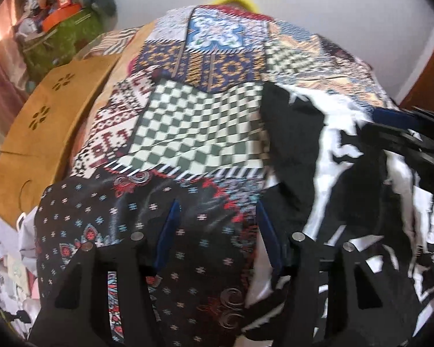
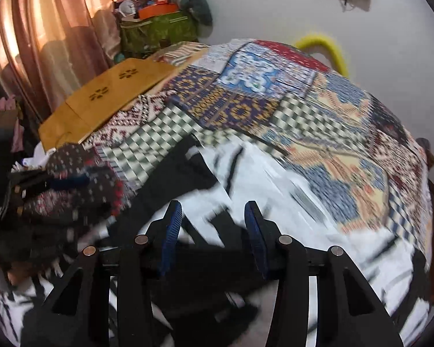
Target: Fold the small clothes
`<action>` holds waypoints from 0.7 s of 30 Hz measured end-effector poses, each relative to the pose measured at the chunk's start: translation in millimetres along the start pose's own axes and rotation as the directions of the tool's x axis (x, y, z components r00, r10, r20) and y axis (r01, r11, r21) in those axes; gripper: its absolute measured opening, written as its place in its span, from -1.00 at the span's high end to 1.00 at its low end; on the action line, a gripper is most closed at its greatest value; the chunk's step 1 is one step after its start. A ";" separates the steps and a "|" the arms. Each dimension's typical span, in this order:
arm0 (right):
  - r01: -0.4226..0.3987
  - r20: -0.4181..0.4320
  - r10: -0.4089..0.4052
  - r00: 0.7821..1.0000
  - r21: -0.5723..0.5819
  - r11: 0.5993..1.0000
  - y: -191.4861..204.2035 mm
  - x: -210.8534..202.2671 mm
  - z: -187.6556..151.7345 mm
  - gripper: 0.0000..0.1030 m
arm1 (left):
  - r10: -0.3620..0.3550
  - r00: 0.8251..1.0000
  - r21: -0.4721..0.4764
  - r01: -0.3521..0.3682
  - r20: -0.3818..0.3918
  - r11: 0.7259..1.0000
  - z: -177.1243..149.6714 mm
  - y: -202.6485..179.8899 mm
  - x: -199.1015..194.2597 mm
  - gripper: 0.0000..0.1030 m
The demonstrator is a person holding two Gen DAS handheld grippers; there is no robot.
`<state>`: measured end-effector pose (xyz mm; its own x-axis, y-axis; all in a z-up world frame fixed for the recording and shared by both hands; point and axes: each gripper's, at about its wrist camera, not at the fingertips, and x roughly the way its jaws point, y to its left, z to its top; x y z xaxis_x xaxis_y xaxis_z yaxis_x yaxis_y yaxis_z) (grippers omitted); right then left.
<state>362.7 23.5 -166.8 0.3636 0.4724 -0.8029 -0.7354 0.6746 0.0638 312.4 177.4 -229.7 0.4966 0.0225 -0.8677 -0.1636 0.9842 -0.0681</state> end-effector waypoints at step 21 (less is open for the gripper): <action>0.127 -0.047 -0.127 0.991 0.000 0.992 -7.8 72.8 12.6 0.93 | 0.072 0.997 0.019 -0.072 -0.018 0.997 -16.6 0.2 29.8 -0.16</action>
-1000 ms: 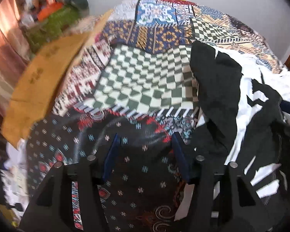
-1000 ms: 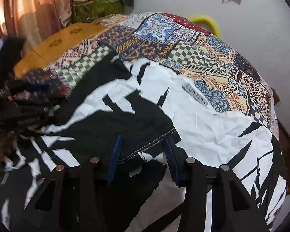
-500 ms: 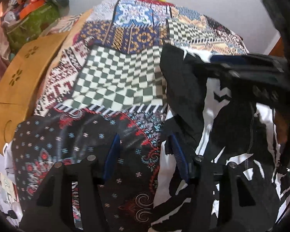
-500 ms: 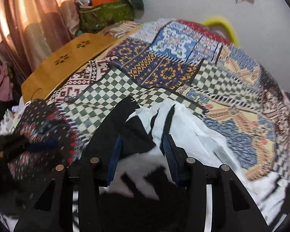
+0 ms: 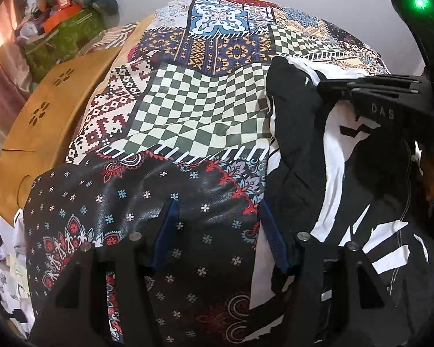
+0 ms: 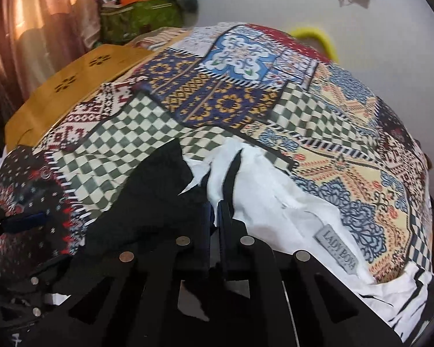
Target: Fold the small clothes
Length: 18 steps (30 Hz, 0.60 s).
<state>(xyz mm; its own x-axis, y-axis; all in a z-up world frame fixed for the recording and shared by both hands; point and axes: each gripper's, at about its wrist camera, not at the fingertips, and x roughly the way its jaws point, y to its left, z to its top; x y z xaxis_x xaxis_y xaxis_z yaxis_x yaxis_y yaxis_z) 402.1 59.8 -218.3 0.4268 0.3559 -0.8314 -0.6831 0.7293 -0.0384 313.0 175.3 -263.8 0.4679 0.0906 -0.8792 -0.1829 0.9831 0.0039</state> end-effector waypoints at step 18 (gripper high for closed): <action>-0.017 0.132 0.003 0.991 0.102 0.995 -21.4 -144.8 -44.0 0.34 | -0.015 0.994 0.047 0.010 0.111 0.999 11.3 -13.8 -100.0 -0.14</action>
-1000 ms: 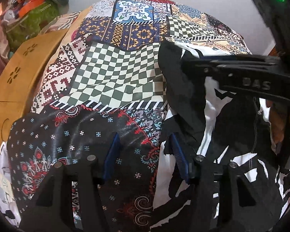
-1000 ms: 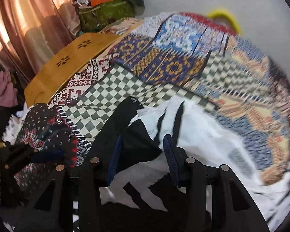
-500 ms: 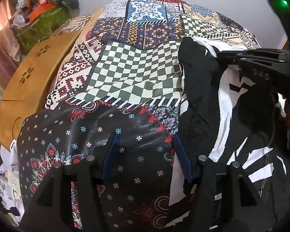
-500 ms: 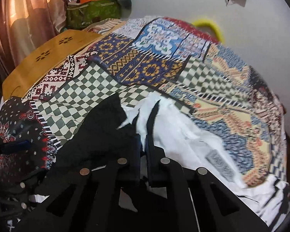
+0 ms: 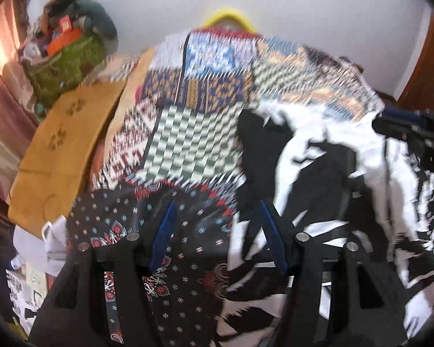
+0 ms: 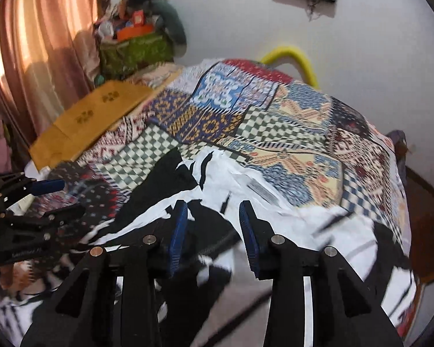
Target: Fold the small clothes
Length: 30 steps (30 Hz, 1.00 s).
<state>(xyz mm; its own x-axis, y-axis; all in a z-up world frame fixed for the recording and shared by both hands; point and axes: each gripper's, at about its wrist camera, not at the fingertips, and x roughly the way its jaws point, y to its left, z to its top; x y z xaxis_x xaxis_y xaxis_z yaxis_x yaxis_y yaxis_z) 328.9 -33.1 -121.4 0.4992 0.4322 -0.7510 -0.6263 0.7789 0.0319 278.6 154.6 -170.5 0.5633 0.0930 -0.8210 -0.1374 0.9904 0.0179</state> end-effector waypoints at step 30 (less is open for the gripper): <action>0.165 -0.057 -0.155 0.986 0.378 0.911 -179.3 -100.5 -161.3 0.24 | -0.105 0.992 0.169 0.115 -0.066 0.979 17.8 -152.3 32.5 -0.49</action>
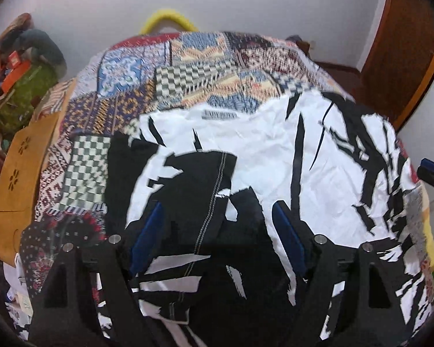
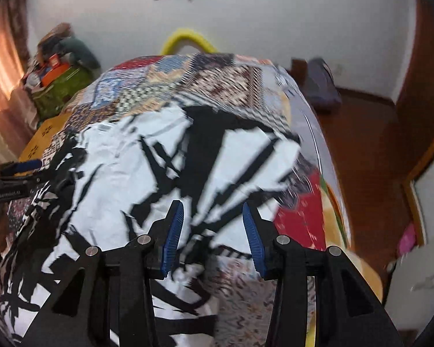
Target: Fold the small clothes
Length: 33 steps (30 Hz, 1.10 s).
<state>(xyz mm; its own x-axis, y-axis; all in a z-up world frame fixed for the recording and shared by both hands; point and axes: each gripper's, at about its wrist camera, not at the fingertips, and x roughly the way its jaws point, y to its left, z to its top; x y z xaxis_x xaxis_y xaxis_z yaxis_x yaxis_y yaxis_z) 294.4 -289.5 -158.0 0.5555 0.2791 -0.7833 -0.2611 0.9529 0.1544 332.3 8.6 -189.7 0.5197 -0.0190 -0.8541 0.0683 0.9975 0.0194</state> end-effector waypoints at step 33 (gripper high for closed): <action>-0.068 0.069 0.062 0.996 0.094 0.993 -21.3 15.3 28.0 0.93 | 0.047 0.999 0.008 -0.047 -0.027 0.999 -4.4 8.3 13.5 -0.54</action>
<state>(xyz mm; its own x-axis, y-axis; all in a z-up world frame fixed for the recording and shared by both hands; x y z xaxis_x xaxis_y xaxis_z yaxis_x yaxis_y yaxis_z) 330.6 -302.2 -156.4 0.5915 0.3452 -0.7287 -0.2228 0.9385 0.2638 336.2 16.9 -203.4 0.4989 0.0300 -0.8661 0.0504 0.9967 0.0636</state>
